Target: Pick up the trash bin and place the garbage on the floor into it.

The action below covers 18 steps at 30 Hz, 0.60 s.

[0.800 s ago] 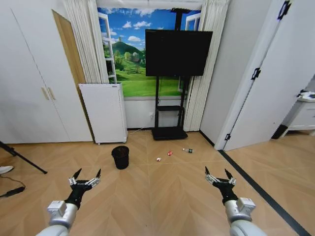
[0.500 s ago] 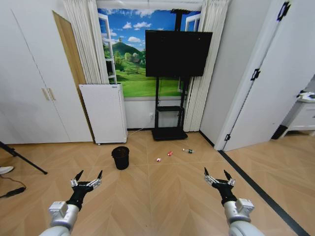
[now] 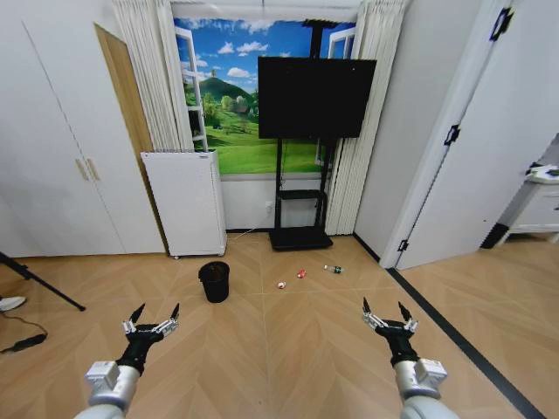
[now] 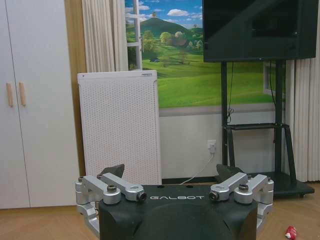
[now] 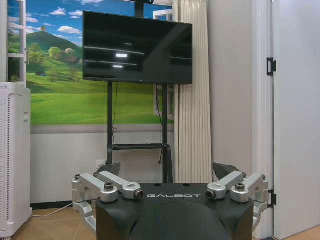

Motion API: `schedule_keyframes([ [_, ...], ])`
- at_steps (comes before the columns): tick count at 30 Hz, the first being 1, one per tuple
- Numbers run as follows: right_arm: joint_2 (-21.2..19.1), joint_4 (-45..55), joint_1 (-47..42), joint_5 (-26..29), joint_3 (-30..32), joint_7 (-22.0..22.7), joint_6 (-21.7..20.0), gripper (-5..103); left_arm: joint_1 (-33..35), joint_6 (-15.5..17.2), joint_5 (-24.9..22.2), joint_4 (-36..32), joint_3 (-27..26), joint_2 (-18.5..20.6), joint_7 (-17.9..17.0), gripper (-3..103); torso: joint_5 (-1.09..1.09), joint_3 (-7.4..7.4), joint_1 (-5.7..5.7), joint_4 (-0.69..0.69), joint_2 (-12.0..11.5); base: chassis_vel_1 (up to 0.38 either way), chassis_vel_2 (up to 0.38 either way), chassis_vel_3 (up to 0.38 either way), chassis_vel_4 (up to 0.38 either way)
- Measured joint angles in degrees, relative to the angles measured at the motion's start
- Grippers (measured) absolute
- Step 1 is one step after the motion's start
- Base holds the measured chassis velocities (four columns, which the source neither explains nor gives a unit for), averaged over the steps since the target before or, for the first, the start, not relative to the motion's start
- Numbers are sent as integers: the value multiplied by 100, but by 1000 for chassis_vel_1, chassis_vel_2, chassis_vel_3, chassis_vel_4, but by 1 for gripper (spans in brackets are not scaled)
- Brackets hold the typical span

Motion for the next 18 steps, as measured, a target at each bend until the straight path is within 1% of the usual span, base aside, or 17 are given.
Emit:
schedule_keyframes([
  [1, -8, -7, -6, 3, 39, -91, -13, 100, -2, -5, 19, 7, 12, -12, 9, 100, 0, 0, 0, 0, 0, 0, 0, 0, 0],
  [3, -9, -16, -13, 8, 47, -120, -19, 100, -3, -9, 28, 11, 22, -25, 14, 100, 0, 0, 0, 0, 0, 0, 0, 0, 0],
  [10, 24, -31, -54, -14, 35, -140, -43, 100, 6, -54, 46, 32, 11, -44, 39, 100, 0, -7, -6, 0, -9, -28, 26, 29, -24],
  [13, 49, -36, -59, -37, 9, -136, -44, 100, 15, -74, 43, 32, -2, -55, 50, 100, 0, -8, -6, 1, -13, -98, 127, 125, -112],
  [18, 72, -36, -78, -51, -10, -127, -44, 100, 28, -109, 40, 36, -9, -74, 61, 100, 0, -10, -7, 0, -18, -192, 174, 200, -200],
])
